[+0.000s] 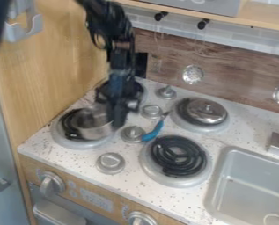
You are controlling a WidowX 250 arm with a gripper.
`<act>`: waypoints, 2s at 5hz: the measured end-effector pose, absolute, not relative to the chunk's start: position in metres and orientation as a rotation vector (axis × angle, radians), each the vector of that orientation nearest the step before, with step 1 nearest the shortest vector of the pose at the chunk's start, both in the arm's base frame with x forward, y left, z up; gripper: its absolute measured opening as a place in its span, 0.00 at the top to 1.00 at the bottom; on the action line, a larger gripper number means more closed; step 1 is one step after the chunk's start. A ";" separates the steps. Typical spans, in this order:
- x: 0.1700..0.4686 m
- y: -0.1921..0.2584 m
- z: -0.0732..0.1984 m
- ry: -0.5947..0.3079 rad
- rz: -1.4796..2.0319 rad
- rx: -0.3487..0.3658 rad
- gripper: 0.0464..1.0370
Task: Switch pot to right burner
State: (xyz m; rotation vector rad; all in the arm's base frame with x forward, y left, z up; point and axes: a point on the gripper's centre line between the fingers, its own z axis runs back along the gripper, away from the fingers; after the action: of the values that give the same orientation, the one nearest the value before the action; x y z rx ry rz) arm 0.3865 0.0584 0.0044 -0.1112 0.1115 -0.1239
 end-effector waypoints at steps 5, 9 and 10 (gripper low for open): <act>0.366 -0.066 0.001 0.054 -0.308 -0.178 0.98; 0.377 -0.094 -0.031 0.096 -0.373 -0.148 0.98; 0.377 -0.097 -0.033 0.103 -0.384 -0.144 0.98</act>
State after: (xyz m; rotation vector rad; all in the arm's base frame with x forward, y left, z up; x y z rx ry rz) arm 0.3765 -0.0974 -0.0326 -0.1442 0.1034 -0.3837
